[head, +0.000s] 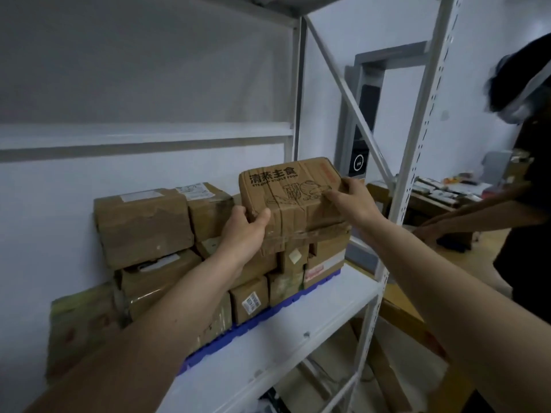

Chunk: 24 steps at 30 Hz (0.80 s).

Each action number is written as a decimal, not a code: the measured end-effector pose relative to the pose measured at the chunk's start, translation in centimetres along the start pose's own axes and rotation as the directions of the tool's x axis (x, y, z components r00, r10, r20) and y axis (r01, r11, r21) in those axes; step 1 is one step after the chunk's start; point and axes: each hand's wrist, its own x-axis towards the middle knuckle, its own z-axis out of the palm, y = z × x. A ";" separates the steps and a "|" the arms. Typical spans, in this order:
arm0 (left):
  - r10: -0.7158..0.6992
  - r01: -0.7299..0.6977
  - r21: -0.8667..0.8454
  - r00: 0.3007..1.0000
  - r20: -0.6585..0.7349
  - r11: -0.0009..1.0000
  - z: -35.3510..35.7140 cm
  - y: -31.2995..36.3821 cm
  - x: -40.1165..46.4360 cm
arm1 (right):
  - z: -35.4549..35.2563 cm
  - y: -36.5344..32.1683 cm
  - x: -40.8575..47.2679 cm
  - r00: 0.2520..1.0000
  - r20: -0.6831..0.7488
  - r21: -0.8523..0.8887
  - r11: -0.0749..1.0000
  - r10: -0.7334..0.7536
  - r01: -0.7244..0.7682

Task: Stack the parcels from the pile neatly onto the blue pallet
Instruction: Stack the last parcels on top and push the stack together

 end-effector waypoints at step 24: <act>-0.068 0.060 -0.161 0.997 -0.045 0.985 7.6 2.6 23.3 | 3.8 5.2 28.2 0.978 0.200 0.371 0.928 -0.054 -0.025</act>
